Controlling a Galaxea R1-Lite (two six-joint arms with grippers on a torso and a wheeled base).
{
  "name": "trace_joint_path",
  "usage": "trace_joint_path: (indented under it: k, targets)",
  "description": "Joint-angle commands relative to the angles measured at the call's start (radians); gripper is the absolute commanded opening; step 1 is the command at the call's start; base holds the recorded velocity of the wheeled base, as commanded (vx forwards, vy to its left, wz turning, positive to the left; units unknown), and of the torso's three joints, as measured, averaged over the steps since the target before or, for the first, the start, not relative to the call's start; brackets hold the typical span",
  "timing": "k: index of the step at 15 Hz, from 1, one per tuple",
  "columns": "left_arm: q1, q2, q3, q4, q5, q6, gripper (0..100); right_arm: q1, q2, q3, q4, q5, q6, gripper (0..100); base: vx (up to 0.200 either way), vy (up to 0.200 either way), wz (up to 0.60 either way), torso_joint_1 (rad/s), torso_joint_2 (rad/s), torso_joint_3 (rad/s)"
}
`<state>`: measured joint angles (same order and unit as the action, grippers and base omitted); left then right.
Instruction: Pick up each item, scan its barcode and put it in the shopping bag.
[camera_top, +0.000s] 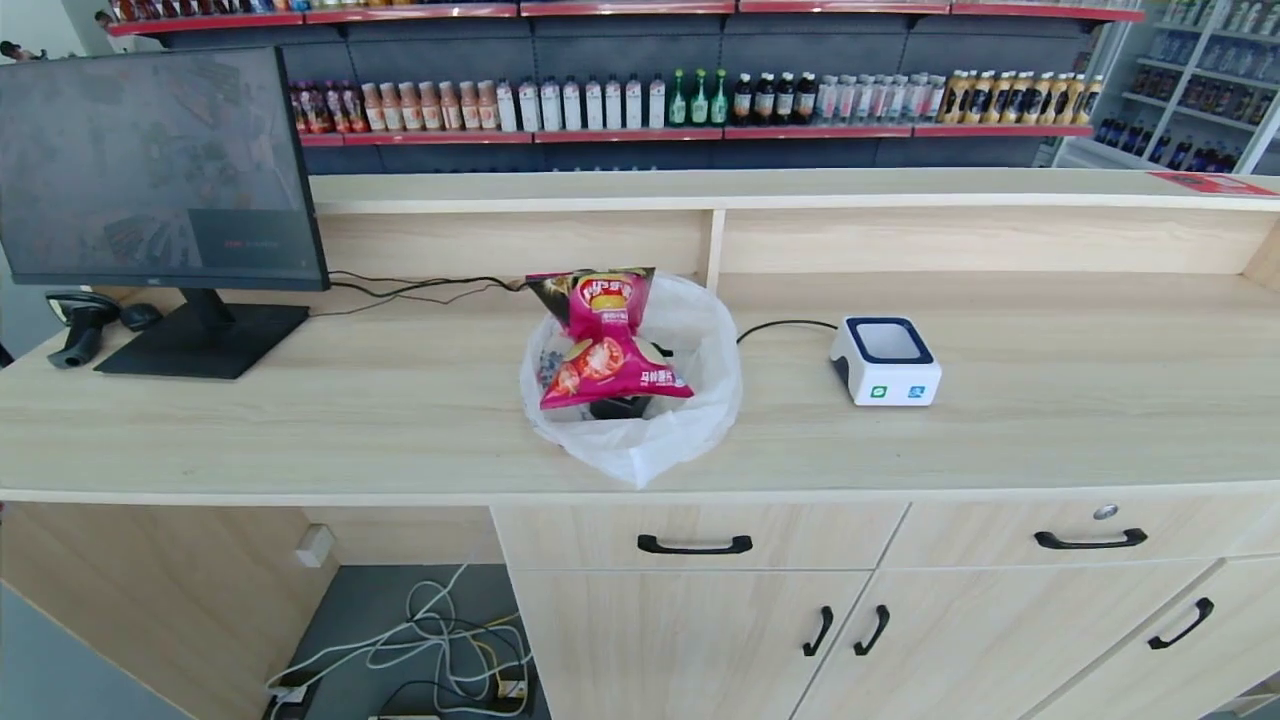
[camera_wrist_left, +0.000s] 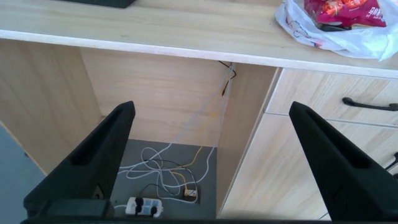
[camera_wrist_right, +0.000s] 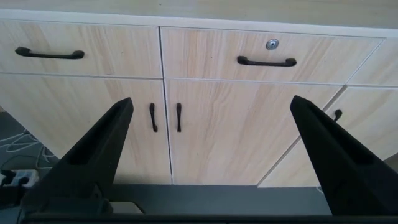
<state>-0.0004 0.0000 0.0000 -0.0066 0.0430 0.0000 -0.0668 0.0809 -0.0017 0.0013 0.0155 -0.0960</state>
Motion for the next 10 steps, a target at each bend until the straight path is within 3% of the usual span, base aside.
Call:
trace_joint_path:
  k: [1, 10]
  targets:
    - [0.002, 0.000, 0.000, -0.001, 0.000, 0.000, 100, 0.001, 0.004, 0.000, 0.000, 0.000, -0.001, 100, 0.000, -0.200, 0.00, 0.007, 0.01, 0.002]
    - [0.002, 0.000, 0.000, -0.001, 0.000, -0.003, 100, 0.002, 0.004, 0.000, 0.000, 0.000, 0.001, 100, 0.000, -0.200, 0.00, 0.005, 0.00, 0.002]
